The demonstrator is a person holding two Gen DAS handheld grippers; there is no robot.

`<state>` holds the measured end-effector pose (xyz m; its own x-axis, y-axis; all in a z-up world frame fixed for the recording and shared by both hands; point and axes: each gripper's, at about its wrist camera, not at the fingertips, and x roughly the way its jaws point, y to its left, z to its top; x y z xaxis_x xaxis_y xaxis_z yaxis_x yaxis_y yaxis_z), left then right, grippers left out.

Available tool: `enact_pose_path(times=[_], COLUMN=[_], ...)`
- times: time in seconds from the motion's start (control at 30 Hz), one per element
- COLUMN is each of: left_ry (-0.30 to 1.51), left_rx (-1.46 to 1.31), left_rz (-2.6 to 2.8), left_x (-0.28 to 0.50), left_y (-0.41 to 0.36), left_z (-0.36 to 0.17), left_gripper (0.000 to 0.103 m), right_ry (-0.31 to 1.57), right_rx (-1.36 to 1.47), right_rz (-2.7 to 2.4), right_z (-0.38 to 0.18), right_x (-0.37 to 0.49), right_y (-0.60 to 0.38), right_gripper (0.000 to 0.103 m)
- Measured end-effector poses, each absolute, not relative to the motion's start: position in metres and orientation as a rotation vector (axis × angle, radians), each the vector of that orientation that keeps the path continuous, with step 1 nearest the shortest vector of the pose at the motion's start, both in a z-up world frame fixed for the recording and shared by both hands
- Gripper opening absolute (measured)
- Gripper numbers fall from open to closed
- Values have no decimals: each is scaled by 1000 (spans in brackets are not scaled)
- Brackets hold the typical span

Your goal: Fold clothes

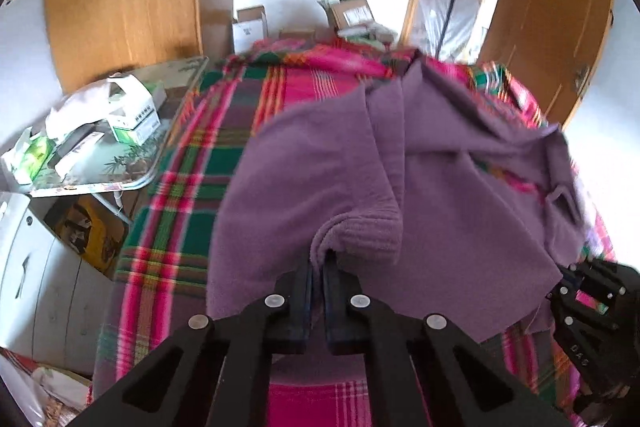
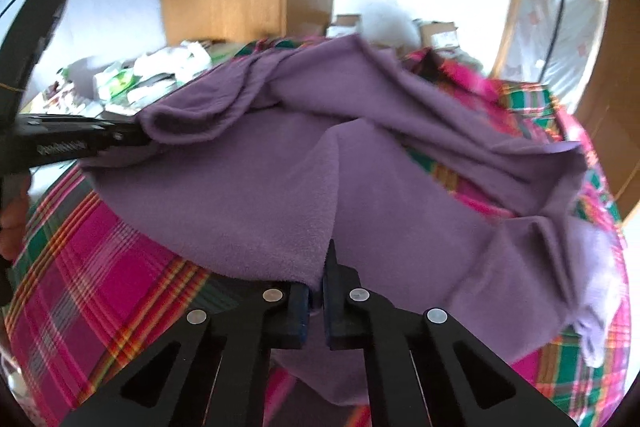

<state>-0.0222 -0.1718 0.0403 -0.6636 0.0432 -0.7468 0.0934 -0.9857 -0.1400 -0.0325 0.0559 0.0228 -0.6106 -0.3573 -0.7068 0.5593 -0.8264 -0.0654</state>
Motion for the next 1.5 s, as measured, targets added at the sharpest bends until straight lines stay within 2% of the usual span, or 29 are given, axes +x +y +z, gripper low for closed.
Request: enact_pose_path(times=[0.2, 0.47, 0.7, 1.03, 1.5], left_ry=[578, 830, 901, 898, 943], left_rx=[1230, 1242, 1321, 1441, 1452], left_rz=[-2833, -2818, -2847, -2922, -2868], left_x=[-7, 11, 13, 19, 67], left_y=[-189, -185, -146, -87, -105], left_z=[56, 49, 41, 32, 7], left_gripper=[4, 4, 4, 4, 4], right_ry=[370, 326, 242, 208, 274], right_rx=[913, 837, 817, 788, 1050], right_rz=[-2499, -2629, -2775, -2967, -2866], right_z=[40, 62, 78, 93, 57], right_x=[-23, -1, 24, 67, 72], right_y=[85, 135, 200, 274, 279], right_gripper=[4, 4, 4, 4, 6])
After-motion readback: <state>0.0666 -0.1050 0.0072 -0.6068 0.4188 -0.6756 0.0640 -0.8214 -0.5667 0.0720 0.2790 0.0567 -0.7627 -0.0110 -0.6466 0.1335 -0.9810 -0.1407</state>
